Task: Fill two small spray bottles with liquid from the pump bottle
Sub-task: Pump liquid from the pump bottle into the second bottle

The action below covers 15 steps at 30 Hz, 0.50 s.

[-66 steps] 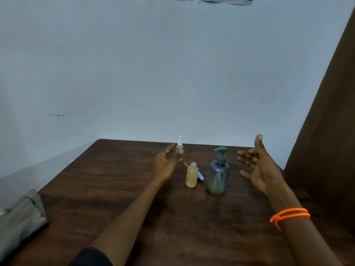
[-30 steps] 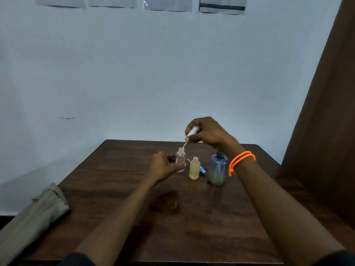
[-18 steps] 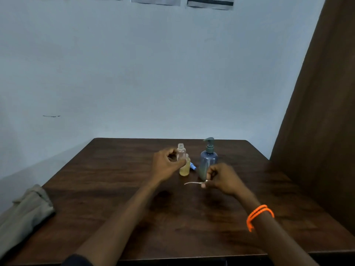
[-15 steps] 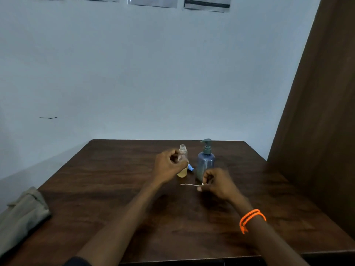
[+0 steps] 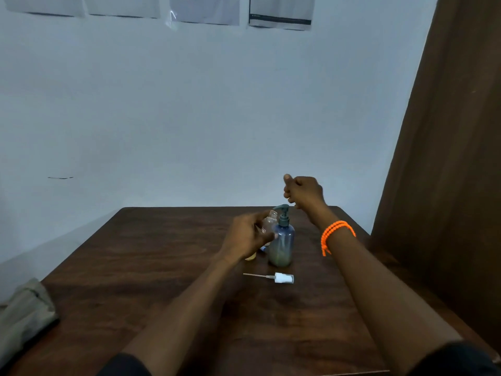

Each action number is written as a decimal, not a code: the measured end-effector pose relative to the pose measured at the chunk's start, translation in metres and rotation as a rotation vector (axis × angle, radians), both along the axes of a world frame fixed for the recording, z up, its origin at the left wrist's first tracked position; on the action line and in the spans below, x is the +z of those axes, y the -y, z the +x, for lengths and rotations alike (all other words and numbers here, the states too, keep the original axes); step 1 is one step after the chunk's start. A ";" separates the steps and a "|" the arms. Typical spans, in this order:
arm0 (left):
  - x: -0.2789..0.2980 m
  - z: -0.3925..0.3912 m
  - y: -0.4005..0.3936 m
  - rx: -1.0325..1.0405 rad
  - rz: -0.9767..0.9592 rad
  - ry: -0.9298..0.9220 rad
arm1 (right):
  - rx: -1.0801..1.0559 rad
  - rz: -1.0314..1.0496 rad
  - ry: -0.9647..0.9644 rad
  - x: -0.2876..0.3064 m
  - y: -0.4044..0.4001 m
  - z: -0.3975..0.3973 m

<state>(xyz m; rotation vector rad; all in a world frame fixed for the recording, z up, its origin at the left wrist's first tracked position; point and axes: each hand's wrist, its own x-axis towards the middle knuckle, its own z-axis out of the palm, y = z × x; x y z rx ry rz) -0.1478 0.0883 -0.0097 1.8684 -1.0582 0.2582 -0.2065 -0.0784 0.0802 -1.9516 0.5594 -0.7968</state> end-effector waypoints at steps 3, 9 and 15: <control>0.000 0.003 0.003 0.022 -0.021 0.007 | 0.044 -0.038 -0.164 -0.004 -0.001 0.019; -0.004 0.007 0.005 -0.026 -0.088 -0.026 | 0.161 0.282 -0.205 -0.023 -0.002 0.030; -0.004 0.009 0.005 -0.040 -0.123 -0.047 | 0.310 0.525 -0.093 -0.042 0.006 0.021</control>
